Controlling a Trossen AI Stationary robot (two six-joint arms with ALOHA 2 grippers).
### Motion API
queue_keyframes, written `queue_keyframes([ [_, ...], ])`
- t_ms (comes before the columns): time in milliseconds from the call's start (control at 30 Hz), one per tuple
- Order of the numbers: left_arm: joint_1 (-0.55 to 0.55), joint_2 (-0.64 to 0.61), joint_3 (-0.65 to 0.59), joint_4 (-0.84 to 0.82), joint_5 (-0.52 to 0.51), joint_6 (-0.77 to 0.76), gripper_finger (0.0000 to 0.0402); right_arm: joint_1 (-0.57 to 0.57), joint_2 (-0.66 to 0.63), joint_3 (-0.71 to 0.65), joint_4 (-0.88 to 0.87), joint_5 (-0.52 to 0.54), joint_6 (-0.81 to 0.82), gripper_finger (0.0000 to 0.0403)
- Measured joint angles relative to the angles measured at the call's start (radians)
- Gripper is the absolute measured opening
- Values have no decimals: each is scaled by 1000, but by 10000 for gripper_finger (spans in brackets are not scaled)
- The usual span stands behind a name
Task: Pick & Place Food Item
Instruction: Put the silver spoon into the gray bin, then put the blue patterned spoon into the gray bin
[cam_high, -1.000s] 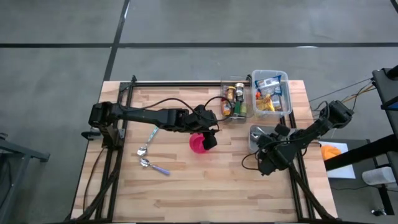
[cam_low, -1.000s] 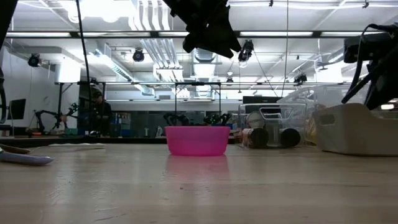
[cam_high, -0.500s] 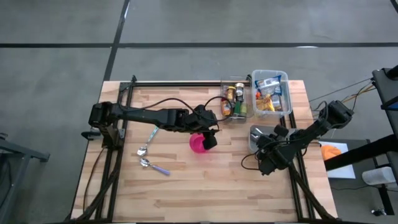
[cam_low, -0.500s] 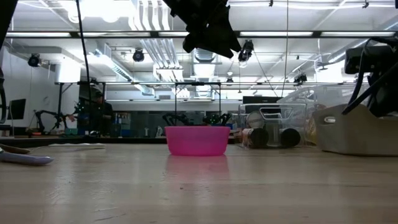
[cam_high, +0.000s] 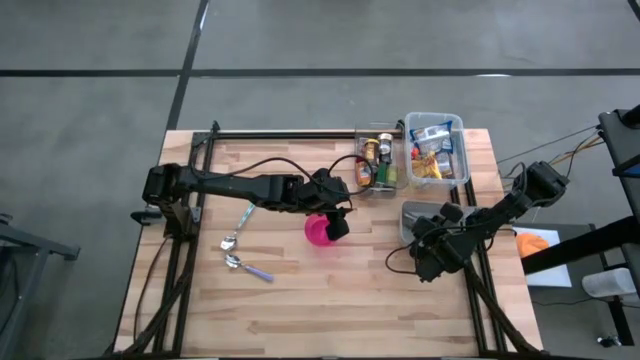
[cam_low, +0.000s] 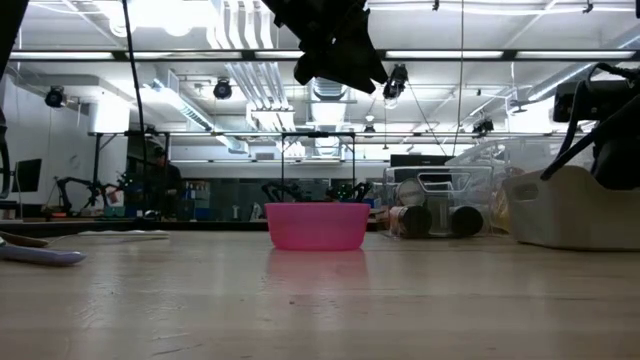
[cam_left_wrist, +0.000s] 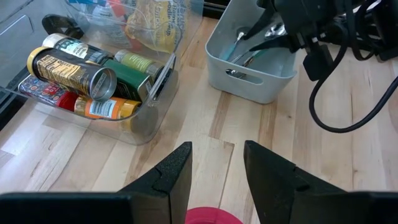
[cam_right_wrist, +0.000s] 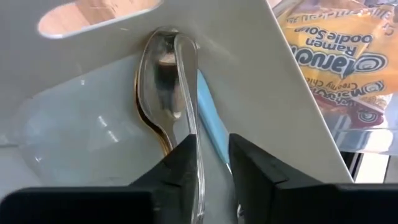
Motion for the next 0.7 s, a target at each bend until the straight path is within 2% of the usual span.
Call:
queue_keyframes([
  [200, 0, 0, 0, 0, 0, 0, 147, 0, 1, 0, 6, 0, -14, 127],
  [500, 0, 0, 0, 0, 0, 0, 147, 0, 1, 12, -8, 0, 48, 130],
  [700, 0, 0, 0, 0, 0, 0, 146, 0, 1, 93, -82, 13, 145, 130],
])
